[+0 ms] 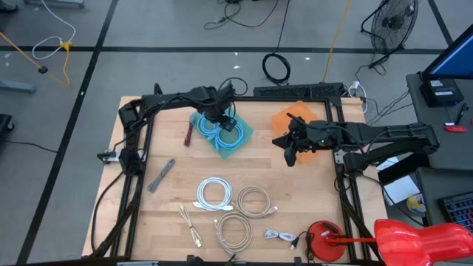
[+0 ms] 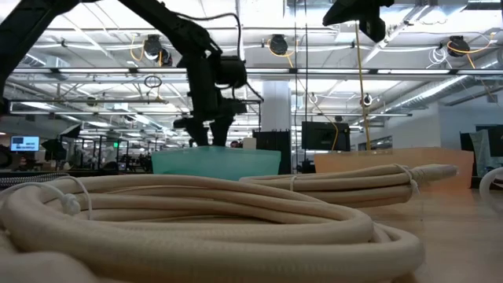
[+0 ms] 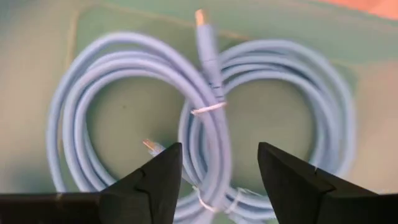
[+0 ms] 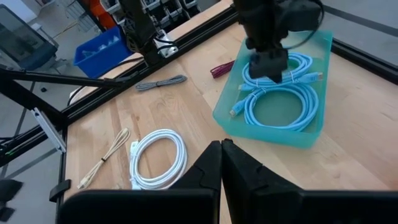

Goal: Pick & Place USB Port
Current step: Put the light blue charger cable into the green bin, then adjust the green bin

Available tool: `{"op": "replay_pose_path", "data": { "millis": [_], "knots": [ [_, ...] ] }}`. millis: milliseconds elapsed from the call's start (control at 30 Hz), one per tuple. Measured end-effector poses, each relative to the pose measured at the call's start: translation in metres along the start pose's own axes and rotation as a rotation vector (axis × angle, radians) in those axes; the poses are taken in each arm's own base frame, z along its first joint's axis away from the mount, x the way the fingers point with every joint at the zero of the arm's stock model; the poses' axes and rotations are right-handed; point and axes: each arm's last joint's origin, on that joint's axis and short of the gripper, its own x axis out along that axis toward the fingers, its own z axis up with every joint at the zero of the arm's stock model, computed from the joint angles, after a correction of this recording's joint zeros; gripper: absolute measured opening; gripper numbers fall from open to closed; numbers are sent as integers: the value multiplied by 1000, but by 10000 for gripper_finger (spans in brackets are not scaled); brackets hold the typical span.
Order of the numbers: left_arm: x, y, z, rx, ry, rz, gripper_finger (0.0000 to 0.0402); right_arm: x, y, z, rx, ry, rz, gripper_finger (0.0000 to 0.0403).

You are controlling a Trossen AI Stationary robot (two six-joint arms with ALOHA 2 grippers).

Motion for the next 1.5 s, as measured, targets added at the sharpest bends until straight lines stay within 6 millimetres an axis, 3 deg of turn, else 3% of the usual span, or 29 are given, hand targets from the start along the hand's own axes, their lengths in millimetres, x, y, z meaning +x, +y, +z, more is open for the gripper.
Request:
{"op": "replay_pose_path", "data": {
  "millis": [167,267,433,600,700,800,1067,1233,1500],
  "knots": [
    [-32,-11,-5,45,-73,-69,179,0,0,-1,-2,7,-4,0],
    [-42,-22,-7,84,-99,-181,136,0,-1,0,-4,6,-7,0],
    [-40,-48,-8,154,-140,-330,19,1,-5,2,2,-4,-24,0],
    [-16,-47,-3,68,-128,-257,4,1,-7,4,10,-15,-31,0],
    [-4,-47,0,57,-57,-373,4,1,-7,4,10,-16,-30,0],
    [-2,-60,-8,127,0,-462,2,1,-8,4,12,-7,-33,0],
    [-13,-85,-26,251,-112,-295,14,1,-8,3,11,-3,-36,0],
    [-14,-99,-37,329,-99,-328,74,1,-8,3,8,-3,-37,0],
    [-13,-102,-44,338,-135,-166,175,1,-8,3,12,-3,-38,0]
  ]
}}
